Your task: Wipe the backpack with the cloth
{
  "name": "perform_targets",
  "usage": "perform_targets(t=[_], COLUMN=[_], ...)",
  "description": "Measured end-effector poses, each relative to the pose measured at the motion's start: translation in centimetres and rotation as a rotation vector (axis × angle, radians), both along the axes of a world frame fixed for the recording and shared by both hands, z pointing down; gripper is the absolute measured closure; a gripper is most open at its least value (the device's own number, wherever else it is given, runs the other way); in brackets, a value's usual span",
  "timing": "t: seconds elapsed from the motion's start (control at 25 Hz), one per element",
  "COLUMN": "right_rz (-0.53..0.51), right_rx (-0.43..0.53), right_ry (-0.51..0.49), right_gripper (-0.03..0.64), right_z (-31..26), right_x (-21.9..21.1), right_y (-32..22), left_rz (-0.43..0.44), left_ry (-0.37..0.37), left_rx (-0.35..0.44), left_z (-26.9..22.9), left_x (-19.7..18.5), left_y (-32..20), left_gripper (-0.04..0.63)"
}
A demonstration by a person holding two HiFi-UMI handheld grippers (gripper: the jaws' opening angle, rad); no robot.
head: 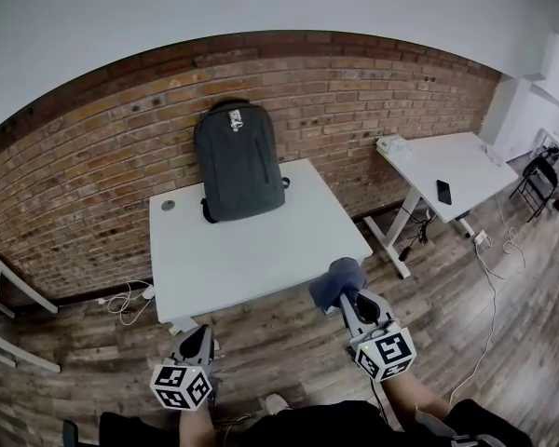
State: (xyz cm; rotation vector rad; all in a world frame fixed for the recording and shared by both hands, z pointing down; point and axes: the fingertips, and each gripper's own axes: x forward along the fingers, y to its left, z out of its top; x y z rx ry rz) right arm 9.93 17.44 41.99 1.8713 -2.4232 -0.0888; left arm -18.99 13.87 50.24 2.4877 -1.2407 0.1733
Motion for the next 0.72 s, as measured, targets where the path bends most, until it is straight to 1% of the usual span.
perform_targets(t=[0.24,0.56,0.72], right_rz=[0.023,0.011,-0.015], right_rx=[0.001,-0.003,-0.006], right_ry=[0.017,0.022,0.012], right_gripper=[0.594,0.594,0.594], right_z=[0.0,0.6,1.1], right_x=[-1.9,-2.5,-2.8], right_y=[-1.9,-3.4,-5.2], left_rz=[-0.001,-0.011,-0.031], left_ry=[0.011,0.021,0.016], left_rx=[-0.004,-0.021,-0.003], left_z=[0.6,1.8,1.5], left_x=[-2.2,-2.7,-2.9], left_y=[-2.9,-3.8,-4.9], left_gripper=[0.600,0.600,0.600])
